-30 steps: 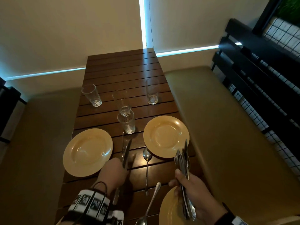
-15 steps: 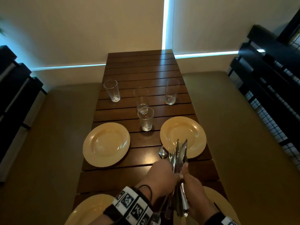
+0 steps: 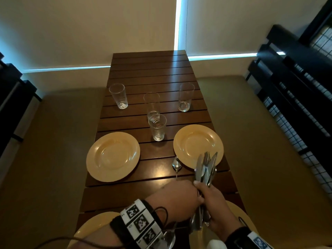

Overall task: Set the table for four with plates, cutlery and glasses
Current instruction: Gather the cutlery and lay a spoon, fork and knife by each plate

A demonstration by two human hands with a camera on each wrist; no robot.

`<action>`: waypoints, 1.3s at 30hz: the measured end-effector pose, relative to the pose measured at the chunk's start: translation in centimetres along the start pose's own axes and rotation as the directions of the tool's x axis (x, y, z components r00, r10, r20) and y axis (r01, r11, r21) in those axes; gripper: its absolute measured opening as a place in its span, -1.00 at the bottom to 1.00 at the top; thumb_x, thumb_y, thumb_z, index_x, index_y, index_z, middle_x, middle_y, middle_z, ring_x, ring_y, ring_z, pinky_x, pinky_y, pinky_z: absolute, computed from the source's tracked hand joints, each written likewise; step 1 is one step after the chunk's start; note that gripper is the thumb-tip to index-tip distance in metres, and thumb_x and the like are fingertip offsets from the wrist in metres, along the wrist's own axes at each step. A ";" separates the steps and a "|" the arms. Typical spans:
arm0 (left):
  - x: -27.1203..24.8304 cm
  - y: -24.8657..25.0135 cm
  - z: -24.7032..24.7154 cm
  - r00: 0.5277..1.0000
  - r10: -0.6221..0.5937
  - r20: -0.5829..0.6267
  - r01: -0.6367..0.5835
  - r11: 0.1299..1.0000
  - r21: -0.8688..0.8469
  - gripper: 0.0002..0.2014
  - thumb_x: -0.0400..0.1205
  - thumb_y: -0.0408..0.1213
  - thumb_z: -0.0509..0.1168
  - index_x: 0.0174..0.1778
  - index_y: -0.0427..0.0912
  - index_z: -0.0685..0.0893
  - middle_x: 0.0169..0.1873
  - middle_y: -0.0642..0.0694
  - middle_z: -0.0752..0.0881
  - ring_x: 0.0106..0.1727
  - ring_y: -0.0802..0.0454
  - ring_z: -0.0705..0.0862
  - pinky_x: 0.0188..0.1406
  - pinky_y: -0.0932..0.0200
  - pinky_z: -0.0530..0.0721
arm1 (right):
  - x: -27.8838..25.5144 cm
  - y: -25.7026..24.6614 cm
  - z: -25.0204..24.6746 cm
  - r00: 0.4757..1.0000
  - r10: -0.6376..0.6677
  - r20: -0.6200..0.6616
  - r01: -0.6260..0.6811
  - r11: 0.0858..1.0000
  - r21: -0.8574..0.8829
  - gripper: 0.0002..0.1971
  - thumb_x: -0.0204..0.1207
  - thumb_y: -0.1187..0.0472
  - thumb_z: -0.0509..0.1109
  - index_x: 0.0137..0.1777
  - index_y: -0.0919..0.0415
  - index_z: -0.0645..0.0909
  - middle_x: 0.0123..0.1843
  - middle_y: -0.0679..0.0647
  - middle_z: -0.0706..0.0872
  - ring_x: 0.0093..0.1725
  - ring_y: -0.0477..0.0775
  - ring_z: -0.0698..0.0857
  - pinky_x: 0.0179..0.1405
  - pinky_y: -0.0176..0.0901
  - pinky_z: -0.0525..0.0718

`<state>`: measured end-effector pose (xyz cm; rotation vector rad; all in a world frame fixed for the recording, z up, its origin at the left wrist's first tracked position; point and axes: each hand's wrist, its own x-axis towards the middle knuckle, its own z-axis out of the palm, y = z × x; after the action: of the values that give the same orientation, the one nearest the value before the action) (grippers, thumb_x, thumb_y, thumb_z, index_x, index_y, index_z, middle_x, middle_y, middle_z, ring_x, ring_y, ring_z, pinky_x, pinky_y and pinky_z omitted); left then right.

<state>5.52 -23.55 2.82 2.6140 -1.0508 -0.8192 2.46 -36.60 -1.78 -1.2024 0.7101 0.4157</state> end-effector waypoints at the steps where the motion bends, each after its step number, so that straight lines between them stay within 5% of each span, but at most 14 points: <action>1: -0.1 -0.3 0.0 0.999 0.028 0.017 -0.027 0.997 -0.074 -0.67 0.80 -0.14 0.18 0.39 -0.19 0.66 0.29 -0.20 0.69 0.25 -0.16 0.68 0.10 -0.02 0.60 | 0.0 -0.3 -0.2 1.000 -0.008 -0.018 0.008 1.000 -0.006 -0.78 0.65 0.20 0.37 0.14 0.36 0.67 -0.18 0.30 0.84 -0.29 0.25 0.82 -0.38 0.00 0.74; 4: -0.9 -1.8 0.7 0.988 -0.109 -0.106 0.052 0.898 -0.437 -0.75 0.76 -0.03 0.24 0.16 0.00 0.78 0.03 0.04 0.79 0.02 0.11 0.73 0.03 0.12 0.69 | 0.7 -1.1 -1.7 0.998 -0.009 -0.068 0.011 1.000 0.029 -0.82 0.62 0.27 0.39 0.08 0.41 0.59 -0.40 0.19 0.70 -0.55 0.12 0.61 -0.56 -0.10 0.61; 7: 0.4 -4.8 2.9 0.874 -0.476 -0.094 0.318 0.708 -0.631 -0.84 0.71 0.00 0.34 -0.01 0.06 0.78 -0.17 0.10 0.79 -0.23 0.22 0.75 -0.20 0.26 0.74 | 0.9 -1.9 -3.0 0.997 -0.039 -0.065 0.043 0.998 0.051 -0.85 0.60 0.28 0.42 0.08 0.32 0.57 -0.40 0.15 0.65 -0.57 0.05 0.54 -0.57 -0.09 0.59; 9: 2.6 -6.7 4.2 0.789 -0.611 -0.063 0.434 0.628 -0.646 -0.84 0.65 0.02 0.42 -0.17 0.06 0.71 -0.21 0.09 0.79 -0.21 0.16 0.78 -0.09 0.16 0.80 | 0.6 -2.2 -3.4 0.999 -0.037 -0.036 0.039 0.997 0.064 -0.81 0.57 0.26 0.46 0.11 0.31 0.60 -0.40 0.13 0.65 -0.55 0.03 0.55 -0.54 -0.09 0.61; 12: 6.2 -7.9 5.3 0.741 -0.670 -0.043 0.547 0.639 -0.541 -0.69 0.60 0.03 0.47 -0.34 0.04 0.53 -0.32 0.07 0.69 -0.24 0.11 0.69 -0.18 0.21 0.66 | 0.1 -2.4 -3.7 1.000 -0.005 0.010 0.004 0.998 0.065 -0.79 0.51 0.22 0.52 0.05 0.26 0.61 -0.41 0.10 0.63 -0.51 0.03 0.57 -0.48 -0.08 0.63; 14: 8.0 -8.0 6.0 0.710 -0.702 -0.044 0.606 0.642 -0.470 -0.70 0.59 0.03 0.47 -0.29 -0.03 0.54 -0.29 0.05 0.68 -0.25 0.08 0.64 -0.25 0.21 0.58 | -0.2 -2.4 -3.7 0.999 0.011 0.033 -0.013 0.998 0.061 -0.73 0.44 0.19 0.55 0.03 0.26 0.58 -0.42 0.10 0.61 -0.50 0.04 0.56 -0.46 -0.05 0.62; 17: 8.9 -7.8 6.3 0.688 -0.723 -0.059 0.649 0.650 -0.395 -0.95 0.67 -0.25 0.31 -0.09 -0.10 0.65 -0.11 -0.05 0.73 -0.17 0.01 0.65 -0.21 0.22 0.58 | -0.3 -2.3 -3.9 0.999 0.020 0.029 -0.022 0.999 0.039 -0.62 0.32 0.12 0.57 0.03 0.26 0.55 -0.45 0.12 0.60 -0.52 0.06 0.54 -0.45 -0.03 0.59; 21: 6.7 -8.5 5.9 0.688 -0.718 -0.106 0.632 0.664 -0.399 -0.76 0.67 -0.34 0.26 0.23 -0.16 0.70 0.08 -0.09 0.79 -0.12 0.04 0.65 -0.17 0.24 0.61 | -0.2 -2.3 -3.9 1.000 0.020 0.000 -0.019 0.999 0.042 -0.58 0.30 0.08 0.57 0.04 0.26 0.53 -0.45 0.14 0.61 -0.52 0.09 0.55 -0.44 -0.02 0.58; 23: 4.5 -8.3 4.4 0.692 -0.717 -0.082 0.621 0.650 -0.439 -0.80 0.68 -0.27 0.29 0.18 -0.14 0.74 -0.02 -0.05 0.80 -0.19 0.10 0.69 -0.23 0.28 0.65 | -0.1 -2.3 -3.7 1.000 0.019 -0.003 -0.019 0.998 0.055 -0.63 0.37 0.09 0.55 0.05 0.26 0.54 -0.43 0.14 0.63 -0.50 0.10 0.56 -0.44 -0.03 0.59; 26: 1.8 -6.1 1.5 0.779 -0.624 -0.060 0.447 0.620 -0.646 -0.91 0.68 -0.22 0.40 -0.02 -0.06 0.83 -0.31 0.05 0.79 -0.38 0.22 0.75 -0.41 0.35 0.69 | 0.1 -2.2 -2.8 1.000 0.019 -0.003 -0.019 0.999 0.037 -0.72 0.49 0.10 0.51 0.01 0.29 0.57 -0.39 0.18 0.66 -0.50 0.11 0.57 -0.44 -0.03 0.59; 29: 0.9 -3.2 -1.2 0.853 -0.499 -0.153 0.243 0.640 -0.729 -0.88 0.58 -0.22 0.54 -0.01 0.06 0.82 -0.38 0.13 0.79 -0.38 0.28 0.76 -0.36 0.40 0.65 | -0.1 -2.2 -1.3 1.000 -0.015 0.027 0.015 1.000 0.026 -0.60 0.43 -0.04 0.49 -0.02 0.34 0.66 -0.44 0.24 0.63 -0.53 0.13 0.57 -0.47 -0.07 0.58; 31: 1.1 -1.9 -2.1 0.855 -0.492 -0.163 0.197 0.600 -0.776 -0.84 0.54 -0.25 0.58 -0.08 0.06 0.76 -0.36 0.09 0.81 -0.38 0.33 0.78 -0.41 0.43 0.67 | -0.3 -2.3 -0.3 0.997 -0.038 0.073 0.031 0.996 0.088 -0.51 0.46 -0.09 0.45 0.13 0.36 0.70 -0.43 0.25 0.65 -0.51 0.14 0.62 -0.50 -0.08 0.62; 34: 1.3 -1.2 -2.8 0.832 -0.521 -0.190 0.144 0.534 -0.833 -0.97 0.53 -0.21 0.56 -0.17 -0.01 0.84 -0.25 0.01 0.88 -0.23 0.19 0.85 -0.15 0.14 0.86 | -0.4 -2.9 0.5 0.993 -0.051 0.105 0.032 0.985 0.170 -0.41 0.42 -0.16 0.47 0.25 0.33 0.69 -0.24 0.35 0.76 -0.33 0.29 0.74 -0.31 0.03 0.70; 39: 0.6 -1.2 -2.7 0.827 -0.460 -0.323 0.044 0.625 -0.780 -0.90 0.63 -0.20 0.47 -0.09 0.00 0.91 -0.14 0.07 0.85 -0.13 0.25 0.78 -0.20 0.47 0.70 | -0.8 -4.7 2.0 0.988 -0.089 0.123 0.060 0.974 0.219 -0.52 0.47 0.01 0.44 0.23 0.39 0.68 -0.29 0.31 0.82 -0.42 0.19 0.81 -0.52 -0.08 0.72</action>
<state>8.14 -23.14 4.33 2.0460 -0.0944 -0.4208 5.42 -36.15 2.45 -0.9846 0.5779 0.3433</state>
